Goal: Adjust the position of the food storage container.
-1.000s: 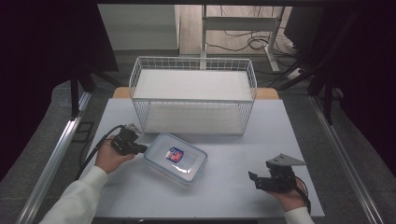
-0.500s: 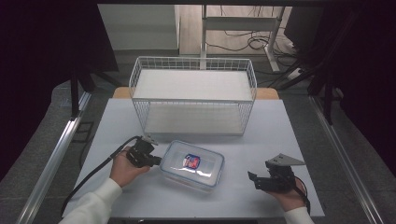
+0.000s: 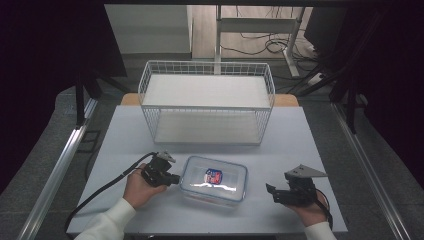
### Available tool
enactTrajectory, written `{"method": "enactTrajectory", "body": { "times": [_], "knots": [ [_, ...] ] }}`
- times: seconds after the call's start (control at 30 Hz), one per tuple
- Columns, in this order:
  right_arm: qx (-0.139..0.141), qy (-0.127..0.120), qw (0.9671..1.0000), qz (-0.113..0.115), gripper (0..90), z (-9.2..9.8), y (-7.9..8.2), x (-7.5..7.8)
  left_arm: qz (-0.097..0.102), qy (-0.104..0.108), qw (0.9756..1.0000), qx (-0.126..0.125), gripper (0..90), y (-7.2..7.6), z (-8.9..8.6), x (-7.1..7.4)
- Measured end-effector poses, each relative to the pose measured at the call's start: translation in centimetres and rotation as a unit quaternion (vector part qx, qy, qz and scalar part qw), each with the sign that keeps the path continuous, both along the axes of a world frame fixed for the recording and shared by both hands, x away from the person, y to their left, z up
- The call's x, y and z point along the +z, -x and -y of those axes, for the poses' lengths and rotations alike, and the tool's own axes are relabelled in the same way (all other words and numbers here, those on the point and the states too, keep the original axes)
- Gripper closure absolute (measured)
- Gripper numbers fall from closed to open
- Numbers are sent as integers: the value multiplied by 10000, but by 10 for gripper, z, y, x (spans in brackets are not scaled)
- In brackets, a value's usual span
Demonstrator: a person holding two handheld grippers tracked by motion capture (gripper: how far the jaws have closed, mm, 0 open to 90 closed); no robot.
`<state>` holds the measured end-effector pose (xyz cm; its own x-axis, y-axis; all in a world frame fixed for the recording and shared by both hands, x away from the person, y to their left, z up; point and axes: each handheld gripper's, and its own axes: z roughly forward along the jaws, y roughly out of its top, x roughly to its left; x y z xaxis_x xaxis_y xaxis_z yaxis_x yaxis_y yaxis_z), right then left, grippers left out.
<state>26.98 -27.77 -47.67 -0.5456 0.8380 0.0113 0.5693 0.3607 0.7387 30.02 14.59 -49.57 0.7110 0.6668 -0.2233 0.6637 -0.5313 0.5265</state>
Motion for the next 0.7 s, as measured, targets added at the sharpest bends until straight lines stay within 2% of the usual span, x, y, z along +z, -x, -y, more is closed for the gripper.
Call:
{"method": "enactTrajectory", "body": {
  "times": [0.27, 0.33, 0.4, 0.5, 0.57, 0.63, 0.67, 0.7],
  "knots": [
    [5, -19, 10000, 8, 199, -1, -3, 1, 67, 82, 9999, 59, 898, 5, -1, -1],
    [5, -54, 10000, 36, 199, -3, -5, 3, 155, 105, 9996, 194, 894, 6, -4, 0],
    [6, -73, 10000, 43, 199, -3, -5, 3, 224, 267, 9985, 416, 887, 7, -13, 3],
    [27, -167, 9998, 73, 199, -3, -5, 6, 355, 583, 9949, 738, 853, 9, -29, 12],
    [47, -232, 9997, 93, 199, -2, -5, 7, 508, 751, 9918, 897, 755, 11, -36, 18],
    [83, -283, 9995, 128, 198, -2, -4, 8, 553, 896, 9891, 1027, 553, 13, -39, 22],
    [97, -309, 9994, 138, 197, -2, -4, 8, 588, 923, 9880, 1088, 484, 15, -39, 24],
    [137, -353, 9992, 153, 196, -2, -3, 9, 599, 958, 9879, 1064, 401, 17, -39, 25]
  ]
}}
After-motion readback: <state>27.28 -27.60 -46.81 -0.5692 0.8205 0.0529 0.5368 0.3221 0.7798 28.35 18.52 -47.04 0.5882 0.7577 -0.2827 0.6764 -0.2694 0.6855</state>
